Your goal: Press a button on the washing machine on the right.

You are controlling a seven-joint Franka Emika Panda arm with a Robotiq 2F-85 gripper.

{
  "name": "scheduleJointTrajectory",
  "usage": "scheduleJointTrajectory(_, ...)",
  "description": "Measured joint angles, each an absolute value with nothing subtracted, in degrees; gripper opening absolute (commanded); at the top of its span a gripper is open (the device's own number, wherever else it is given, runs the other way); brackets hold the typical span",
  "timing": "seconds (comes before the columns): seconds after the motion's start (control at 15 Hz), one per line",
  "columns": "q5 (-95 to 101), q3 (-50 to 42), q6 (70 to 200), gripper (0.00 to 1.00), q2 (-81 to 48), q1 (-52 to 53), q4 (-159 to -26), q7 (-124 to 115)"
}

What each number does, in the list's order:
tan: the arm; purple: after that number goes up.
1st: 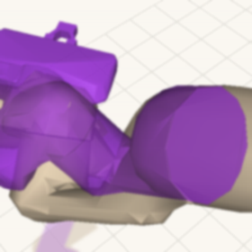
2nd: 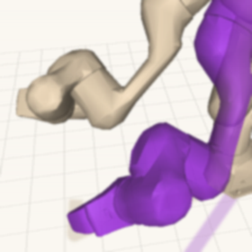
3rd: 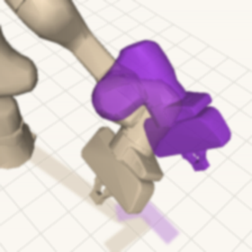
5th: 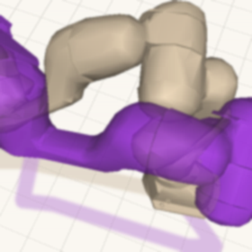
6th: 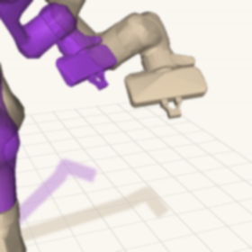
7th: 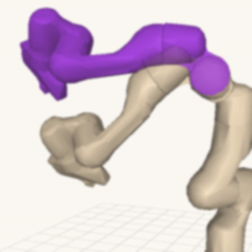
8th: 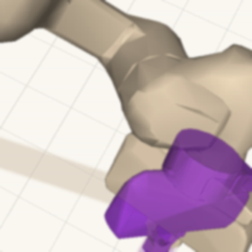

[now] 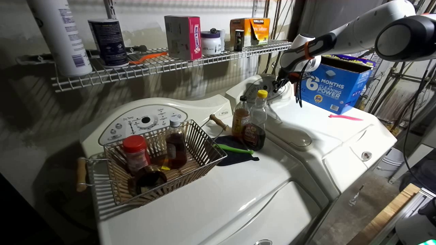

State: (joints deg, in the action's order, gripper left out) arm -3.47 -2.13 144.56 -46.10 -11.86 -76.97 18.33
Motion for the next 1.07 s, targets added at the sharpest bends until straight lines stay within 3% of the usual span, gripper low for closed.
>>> scheduleJointTrajectory(0.47, -0.65, -2.89, 144.36, 0.02, -46.11, -10.93, -76.91, 14.30)
scheduleJointTrajectory(0.53, 0.10, -3.02, 144.20, 0.27, -46.05, -10.75, -76.88, 14.29)
scheduleJointTrajectory(0.67, 1.39, -3.11, 143.39, 0.31, -45.76, -10.66, -76.82, 14.40)
scheduleJointTrajectory(1.07, 4.51, -5.59, 124.33, 0.70, -39.40, -10.77, -77.20, 15.08)
